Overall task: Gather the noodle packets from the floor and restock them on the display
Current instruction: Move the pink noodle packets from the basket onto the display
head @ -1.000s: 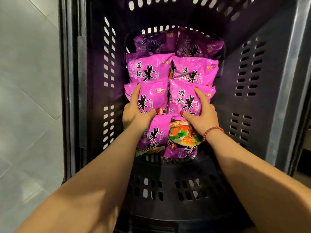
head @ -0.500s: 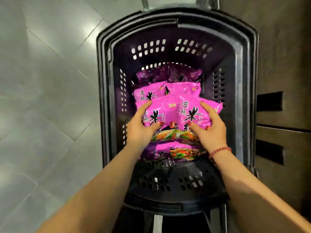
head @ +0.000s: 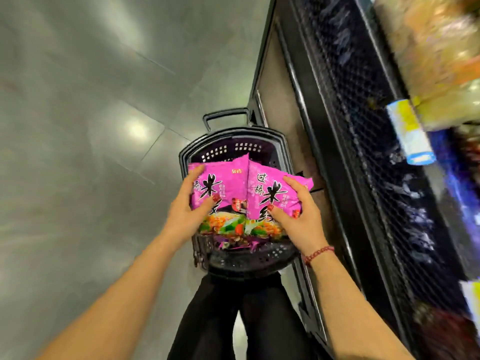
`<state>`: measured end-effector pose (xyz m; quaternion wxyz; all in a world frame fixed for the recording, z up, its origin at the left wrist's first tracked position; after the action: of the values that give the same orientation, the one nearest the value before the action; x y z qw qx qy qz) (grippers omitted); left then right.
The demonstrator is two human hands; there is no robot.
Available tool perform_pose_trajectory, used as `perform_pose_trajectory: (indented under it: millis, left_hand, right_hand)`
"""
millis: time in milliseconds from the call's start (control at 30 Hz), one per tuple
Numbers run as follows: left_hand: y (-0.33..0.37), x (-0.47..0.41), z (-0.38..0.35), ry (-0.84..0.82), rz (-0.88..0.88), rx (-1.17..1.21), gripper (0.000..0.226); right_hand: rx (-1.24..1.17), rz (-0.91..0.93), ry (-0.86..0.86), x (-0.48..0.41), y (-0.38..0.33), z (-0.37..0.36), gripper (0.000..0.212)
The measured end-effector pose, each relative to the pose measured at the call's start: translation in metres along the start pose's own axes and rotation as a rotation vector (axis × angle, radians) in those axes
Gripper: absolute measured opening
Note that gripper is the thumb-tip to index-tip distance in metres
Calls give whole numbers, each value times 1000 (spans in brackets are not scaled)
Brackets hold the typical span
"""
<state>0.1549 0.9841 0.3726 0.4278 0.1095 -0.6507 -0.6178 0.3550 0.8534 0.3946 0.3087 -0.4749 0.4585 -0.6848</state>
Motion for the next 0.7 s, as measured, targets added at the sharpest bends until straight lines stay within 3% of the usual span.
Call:
perform_pose_trajectory:
  millis: [167, 433, 700]
  left_hand:
    - [88, 33, -4, -114, -103, -81, 64]
    - [186, 36, -52, -361, -285, -33, 96]
    - [239, 13, -148, -500, -340, -30, 104]
  right_hand:
    - [49, 148, 132, 46, -64, 27, 63]
    - [26, 295, 374, 113, -132, 90, 54]
    - [20, 240, 690, 179, -120, 158, 51]
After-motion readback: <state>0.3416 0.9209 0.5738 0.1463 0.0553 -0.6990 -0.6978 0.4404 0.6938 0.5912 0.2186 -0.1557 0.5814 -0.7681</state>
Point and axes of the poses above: each hand's wrist, its own x-axis away from the middle knuckle, its own z-axis out of the back of the hand, y = z × x, the point moved 2 cm from there along -x, towards the middle knuckle, and after that the axes turned 11 degrees about -y, right-handed, at the moved point
